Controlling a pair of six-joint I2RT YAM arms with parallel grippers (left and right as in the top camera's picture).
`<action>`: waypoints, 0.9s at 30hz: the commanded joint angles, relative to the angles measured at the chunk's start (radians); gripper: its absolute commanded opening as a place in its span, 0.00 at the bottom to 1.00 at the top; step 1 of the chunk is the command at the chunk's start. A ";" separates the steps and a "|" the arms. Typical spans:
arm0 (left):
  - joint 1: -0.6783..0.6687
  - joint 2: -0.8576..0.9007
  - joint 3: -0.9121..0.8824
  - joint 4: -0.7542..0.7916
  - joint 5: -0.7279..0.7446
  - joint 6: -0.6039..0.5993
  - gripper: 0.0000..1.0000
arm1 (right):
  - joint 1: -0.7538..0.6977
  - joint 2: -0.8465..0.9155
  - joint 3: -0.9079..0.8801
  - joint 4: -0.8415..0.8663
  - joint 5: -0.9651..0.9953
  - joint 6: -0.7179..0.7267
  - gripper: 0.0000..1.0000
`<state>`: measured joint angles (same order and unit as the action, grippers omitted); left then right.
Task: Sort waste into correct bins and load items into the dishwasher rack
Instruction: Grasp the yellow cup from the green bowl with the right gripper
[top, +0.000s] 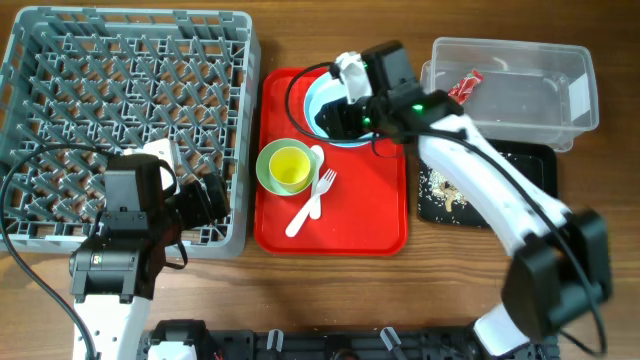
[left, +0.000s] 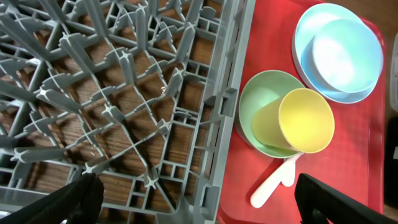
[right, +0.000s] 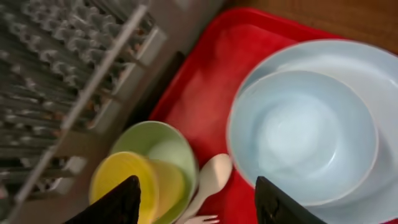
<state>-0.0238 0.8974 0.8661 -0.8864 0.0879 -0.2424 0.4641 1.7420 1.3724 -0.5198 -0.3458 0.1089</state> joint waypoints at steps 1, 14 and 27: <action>0.006 -0.005 0.018 0.003 0.013 -0.005 1.00 | 0.053 -0.035 0.016 -0.103 -0.037 0.058 0.65; 0.006 -0.005 0.018 0.002 0.013 -0.005 1.00 | 0.152 -0.003 -0.116 -0.111 0.078 0.241 0.60; 0.006 -0.005 0.018 0.002 0.013 -0.005 1.00 | 0.188 0.079 -0.117 -0.042 0.115 0.350 0.52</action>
<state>-0.0238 0.8974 0.8661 -0.8864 0.0879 -0.2424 0.6350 1.7828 1.2625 -0.5766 -0.2596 0.4122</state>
